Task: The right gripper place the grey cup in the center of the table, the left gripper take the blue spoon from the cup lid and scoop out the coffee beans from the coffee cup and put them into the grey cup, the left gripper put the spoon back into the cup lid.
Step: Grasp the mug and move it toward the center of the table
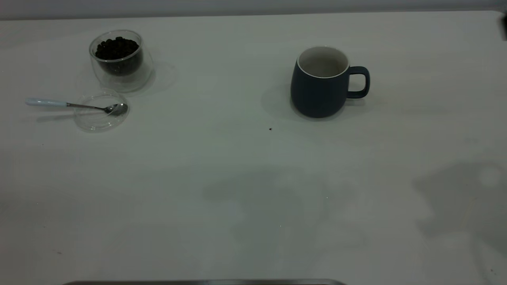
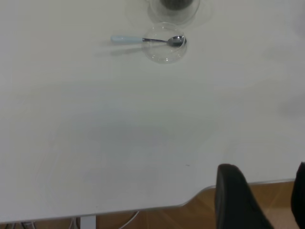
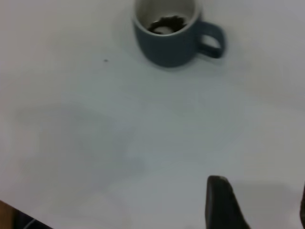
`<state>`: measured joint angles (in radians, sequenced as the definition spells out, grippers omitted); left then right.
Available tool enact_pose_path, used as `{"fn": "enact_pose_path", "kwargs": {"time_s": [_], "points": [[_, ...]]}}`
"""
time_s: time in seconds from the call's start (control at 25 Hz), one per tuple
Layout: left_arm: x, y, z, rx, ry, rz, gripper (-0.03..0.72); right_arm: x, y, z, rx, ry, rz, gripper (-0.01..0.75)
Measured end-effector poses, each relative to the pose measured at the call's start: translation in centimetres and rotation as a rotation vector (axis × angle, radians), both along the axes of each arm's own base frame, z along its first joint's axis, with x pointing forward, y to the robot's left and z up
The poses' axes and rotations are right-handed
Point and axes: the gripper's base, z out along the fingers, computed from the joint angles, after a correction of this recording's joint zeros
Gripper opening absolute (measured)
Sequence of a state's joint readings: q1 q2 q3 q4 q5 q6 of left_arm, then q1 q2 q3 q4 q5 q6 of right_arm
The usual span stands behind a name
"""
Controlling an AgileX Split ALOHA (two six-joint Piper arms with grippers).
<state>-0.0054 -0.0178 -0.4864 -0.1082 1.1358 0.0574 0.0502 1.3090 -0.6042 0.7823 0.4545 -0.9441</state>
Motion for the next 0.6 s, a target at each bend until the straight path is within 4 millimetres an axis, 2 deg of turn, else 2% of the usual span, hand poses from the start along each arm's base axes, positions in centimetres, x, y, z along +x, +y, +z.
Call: {"fn": "enact_pose_path", "kwargs": {"time_s": [0.24, 0.6], "points": [[0.0, 0.0, 0.0, 0.000, 0.000, 0.000, 0.361, 6.8, 1.5, -2.0, 0.111, 0.019, 0.063, 0.364], [0.0, 0.0, 0.0, 0.000, 0.000, 0.000, 0.361, 16.2, 4.3, -6.3, 0.054, -0.056, 0.196, 0.364]]}}
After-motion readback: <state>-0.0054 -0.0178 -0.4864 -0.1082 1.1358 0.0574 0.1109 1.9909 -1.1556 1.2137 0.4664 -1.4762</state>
